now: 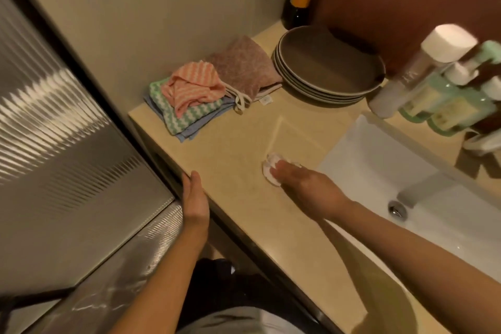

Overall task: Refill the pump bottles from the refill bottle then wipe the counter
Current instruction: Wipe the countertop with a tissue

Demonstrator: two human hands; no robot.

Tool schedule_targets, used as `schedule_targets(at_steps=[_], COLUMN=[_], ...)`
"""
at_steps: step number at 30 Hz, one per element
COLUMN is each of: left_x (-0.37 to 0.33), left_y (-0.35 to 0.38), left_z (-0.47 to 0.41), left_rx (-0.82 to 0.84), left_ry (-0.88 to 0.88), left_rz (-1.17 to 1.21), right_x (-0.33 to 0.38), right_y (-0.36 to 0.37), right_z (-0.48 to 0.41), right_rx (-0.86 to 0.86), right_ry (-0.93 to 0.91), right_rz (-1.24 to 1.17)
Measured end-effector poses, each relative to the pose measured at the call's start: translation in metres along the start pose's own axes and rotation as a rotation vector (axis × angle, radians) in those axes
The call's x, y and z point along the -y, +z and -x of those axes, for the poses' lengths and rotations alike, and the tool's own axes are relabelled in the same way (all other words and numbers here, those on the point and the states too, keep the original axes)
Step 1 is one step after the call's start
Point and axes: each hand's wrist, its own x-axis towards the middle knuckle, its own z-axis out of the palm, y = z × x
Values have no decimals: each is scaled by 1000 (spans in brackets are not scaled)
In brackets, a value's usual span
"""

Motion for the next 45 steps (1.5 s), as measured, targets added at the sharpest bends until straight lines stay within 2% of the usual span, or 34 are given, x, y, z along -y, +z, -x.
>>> schedule_targets(at_steps=[2,4,5,10,11,14,17,21,24,27,30,32,35,38,41,45], left_x=[2,3,3,9,10,11,15,18,17,16,16,16,16,17,19,21], left_y=[0,0,0,-3,-2,1,5,8,8,7,3,0,-1,-2,-1,0], left_z=[2,6,8,7,7,8,6,4,5,6,5,5,5,4,3,2], left_rx=[8,18,26,43,45,45,34,15,23,31,45,57,72,72,66,49], left_ry=[-2,6,7,1,4,2,16,25,35,33,34,26,23,24,27,37], left_rz=[-22,-49,-58,-71,-72,-105,-143,-197,-222,-240,-262,-267,-244,-237,-232,-232], right_x=[-25,-39,-40,12,26,55,71,51,17,-18,-44,-39,-2,46,85,107], right_y=[-13,-23,-25,-6,1,19,21,17,10,-2,-15,-17,-7,12,26,23], right_z=[-4,-13,-19,-25,-21,-2,24,56,60,47,28,15,1,-1,4,24], right_rx=[-3,34,3,-109,-150,-116,-78,10,26,-90,-66,-50,-87,-164,-88,-13], right_ry=[210,500,569,654,632,500,257,-45,-91,171,491,591,694,599,438,69], right_rz=[47,81,45,-113,-164,-250,-196,-130,-9,-36,11,7,-149,-160,-178,-166])
